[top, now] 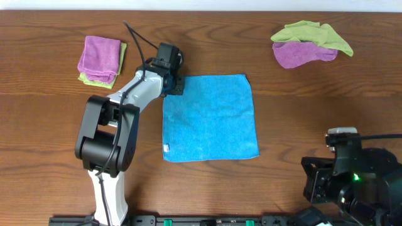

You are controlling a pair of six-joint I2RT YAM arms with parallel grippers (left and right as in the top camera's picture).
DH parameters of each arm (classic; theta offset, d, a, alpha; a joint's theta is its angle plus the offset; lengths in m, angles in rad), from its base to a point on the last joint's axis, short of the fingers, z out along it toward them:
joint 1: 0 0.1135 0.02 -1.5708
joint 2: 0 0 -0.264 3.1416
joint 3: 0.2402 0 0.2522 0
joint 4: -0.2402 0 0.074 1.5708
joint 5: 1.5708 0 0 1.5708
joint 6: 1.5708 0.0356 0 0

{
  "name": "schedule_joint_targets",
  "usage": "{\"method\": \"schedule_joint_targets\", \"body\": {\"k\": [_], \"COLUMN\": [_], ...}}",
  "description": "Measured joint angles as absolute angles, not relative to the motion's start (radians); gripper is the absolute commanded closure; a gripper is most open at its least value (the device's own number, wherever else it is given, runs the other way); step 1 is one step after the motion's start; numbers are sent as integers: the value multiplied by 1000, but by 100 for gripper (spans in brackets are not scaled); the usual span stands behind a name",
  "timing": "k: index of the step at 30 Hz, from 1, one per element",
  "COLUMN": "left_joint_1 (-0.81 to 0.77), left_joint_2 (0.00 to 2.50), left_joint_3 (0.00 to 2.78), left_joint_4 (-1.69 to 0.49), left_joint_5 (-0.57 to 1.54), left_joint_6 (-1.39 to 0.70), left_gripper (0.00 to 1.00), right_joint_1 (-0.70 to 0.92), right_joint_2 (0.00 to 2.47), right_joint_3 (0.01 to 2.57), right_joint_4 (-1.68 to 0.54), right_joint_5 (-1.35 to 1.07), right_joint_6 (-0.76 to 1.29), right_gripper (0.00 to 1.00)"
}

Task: Fold the cloth

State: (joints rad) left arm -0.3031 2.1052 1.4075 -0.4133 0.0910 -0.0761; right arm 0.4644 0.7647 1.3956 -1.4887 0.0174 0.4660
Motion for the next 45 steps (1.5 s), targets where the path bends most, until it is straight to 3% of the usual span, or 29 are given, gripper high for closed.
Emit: {"method": "schedule_joint_targets", "body": {"k": [7,17,20,22,25,31,45], "left_joint_1": [-303,-299,-271,-229,-160,-62,-60], "left_joint_2": [2129,2041,2021,2021,2022,2022,2017], "left_joint_3": [1565,1643,1650,1650,1646,1559,1212], "left_joint_4": [-727,-859,-909,-932,-943,-953,-657], "left_joint_5": [67,37,47,87,184,384,719], "left_joint_6": [-54,-94,-134,-154,-153,-126,-113], "left_gripper": [94,94,84,67,57,53,54], "right_joint_1": [464,464,464,464,464,464,464], "right_joint_2": [765,765,765,765,765,765,765], "right_joint_3": [1395,1395,1395,1395,1395,1394,1394], "right_joint_4": [-1489,-1504,-1512,-1519,-1526,-1527,-1528], "right_joint_5": [19,18,18,17,17,16,9], "right_joint_6": [466,466,466,466,466,466,466], "right_gripper": [98,98,99,99,98,98,99]}}
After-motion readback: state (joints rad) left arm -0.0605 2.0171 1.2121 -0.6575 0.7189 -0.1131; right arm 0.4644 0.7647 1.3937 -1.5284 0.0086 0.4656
